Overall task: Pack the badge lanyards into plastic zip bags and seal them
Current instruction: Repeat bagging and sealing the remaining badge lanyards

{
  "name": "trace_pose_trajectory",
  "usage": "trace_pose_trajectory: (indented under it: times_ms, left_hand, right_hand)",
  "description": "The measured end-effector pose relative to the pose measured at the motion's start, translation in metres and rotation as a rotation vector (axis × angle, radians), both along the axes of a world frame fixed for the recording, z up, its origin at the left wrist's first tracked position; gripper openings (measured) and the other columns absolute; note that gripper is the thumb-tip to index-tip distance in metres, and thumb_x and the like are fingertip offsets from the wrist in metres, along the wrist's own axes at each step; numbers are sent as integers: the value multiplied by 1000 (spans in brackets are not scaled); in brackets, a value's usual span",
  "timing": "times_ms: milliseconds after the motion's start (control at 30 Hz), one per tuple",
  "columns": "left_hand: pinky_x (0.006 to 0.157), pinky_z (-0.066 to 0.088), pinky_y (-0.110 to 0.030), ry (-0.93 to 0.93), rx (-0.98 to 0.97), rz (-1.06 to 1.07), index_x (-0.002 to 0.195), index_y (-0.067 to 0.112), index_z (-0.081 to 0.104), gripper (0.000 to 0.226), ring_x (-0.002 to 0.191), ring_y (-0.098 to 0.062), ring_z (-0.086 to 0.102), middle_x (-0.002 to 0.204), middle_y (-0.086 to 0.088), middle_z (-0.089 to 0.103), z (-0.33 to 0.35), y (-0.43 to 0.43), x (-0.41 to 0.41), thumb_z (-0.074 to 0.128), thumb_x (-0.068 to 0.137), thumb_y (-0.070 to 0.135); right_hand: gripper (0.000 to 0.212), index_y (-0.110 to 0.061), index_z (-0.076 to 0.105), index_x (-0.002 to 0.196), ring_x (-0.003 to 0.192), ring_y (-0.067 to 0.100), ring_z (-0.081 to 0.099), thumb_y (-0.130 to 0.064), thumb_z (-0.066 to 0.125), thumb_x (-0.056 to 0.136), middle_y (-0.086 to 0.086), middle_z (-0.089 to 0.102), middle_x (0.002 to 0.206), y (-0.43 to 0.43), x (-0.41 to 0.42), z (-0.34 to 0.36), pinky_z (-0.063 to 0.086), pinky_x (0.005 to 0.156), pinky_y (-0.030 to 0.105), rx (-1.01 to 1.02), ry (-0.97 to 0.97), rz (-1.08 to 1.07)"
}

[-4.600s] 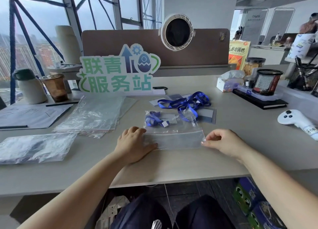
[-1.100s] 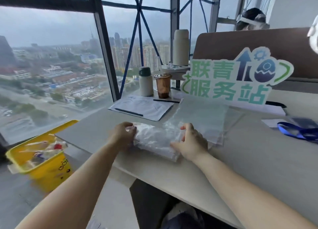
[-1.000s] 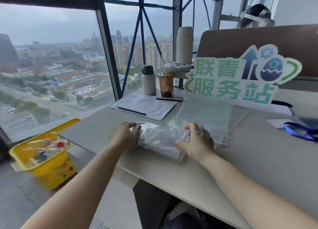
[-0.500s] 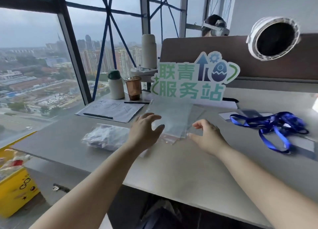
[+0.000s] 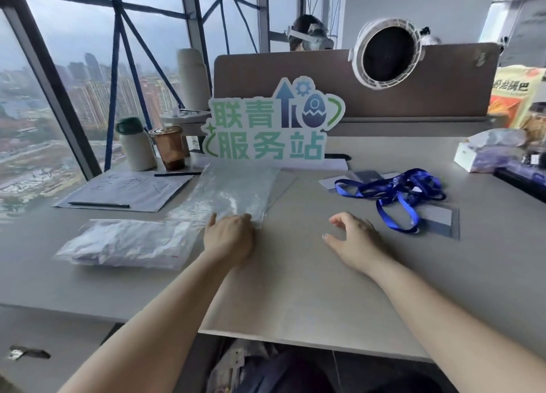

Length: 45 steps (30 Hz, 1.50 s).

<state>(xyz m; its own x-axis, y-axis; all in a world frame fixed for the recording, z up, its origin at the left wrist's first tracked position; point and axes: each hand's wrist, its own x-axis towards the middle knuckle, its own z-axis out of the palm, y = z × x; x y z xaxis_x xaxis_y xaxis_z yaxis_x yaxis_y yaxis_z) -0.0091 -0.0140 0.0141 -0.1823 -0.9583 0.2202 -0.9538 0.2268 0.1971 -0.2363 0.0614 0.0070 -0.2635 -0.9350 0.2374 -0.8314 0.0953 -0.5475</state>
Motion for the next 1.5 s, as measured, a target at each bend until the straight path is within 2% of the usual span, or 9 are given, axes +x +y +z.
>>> trace_pose_trajectory:
  times_ms: [133,300,467,667,800,900,1000,1367,1500]
  left_hand:
    - [83,42,-32,115,-19,9,108,23,62,21,110,-30,53,109,-7,66,4,-4,4,51,90,26]
    - [88,34,-31,-1,-263,-51,97,23,63,18,88,-28,61,96,-3,70,6,-12,9,45,94,22]
    - [69,35,-30,270,-294,-90,108,25,60,24,89,-29,62,106,-3,68,31,-2,-32,40,97,21]
    - [71,45,-32,448,-203,-295,106,26,57,21,84,-29,64,101,3,70,28,23,-120,41,96,19]
    - [85,48,-35,467,-45,-478,114,26,51,21,102,-22,63,114,6,66,9,24,-141,50,93,22]
    - [103,32,-32,257,-51,-532,123,33,49,36,119,-17,50,130,10,54,1,13,-132,58,88,33]
    - [102,28,-32,140,-105,-464,118,40,56,30,121,-15,46,131,15,52,6,-3,-116,56,88,41]
    - [73,53,-28,557,13,-289,80,33,74,7,82,-8,66,87,15,72,6,-6,-114,70,80,28]
    - [68,52,-22,729,41,-300,75,30,74,6,70,2,64,75,14,72,7,-2,-119,77,73,26]
  right_hand:
    - [36,-20,55,116,118,21,46,-36,62,85,-3,59,123,-1,-1,-3,39,98,33,-5,-13,-2]
    - [26,-23,59,107,114,19,49,-36,63,84,-5,61,116,-3,-2,-3,42,97,34,15,-52,4]
    - [19,-17,64,98,97,13,58,-34,61,88,-5,65,99,-8,-5,13,47,81,28,34,-362,45]
    - [58,-6,67,86,66,16,56,-57,39,93,6,71,77,-10,-23,36,42,61,26,-31,-812,-109]
    - [29,-12,67,92,66,15,59,-37,53,92,5,73,80,-13,-41,31,44,58,24,-2,-801,-175]
    - [12,-7,67,88,66,12,58,-15,58,88,7,72,84,-17,-51,23,47,54,21,-34,-829,-216]
    - [10,-6,65,84,58,9,53,-13,58,88,4,68,75,-22,-54,21,46,45,15,-82,-844,-239]
    - [34,-17,66,83,61,10,60,-50,63,83,3,73,75,-13,-48,22,48,55,23,-150,-960,-155]
    - [32,-13,65,83,64,9,61,-45,69,79,0,72,75,-8,-42,23,48,57,21,-136,-897,-110]
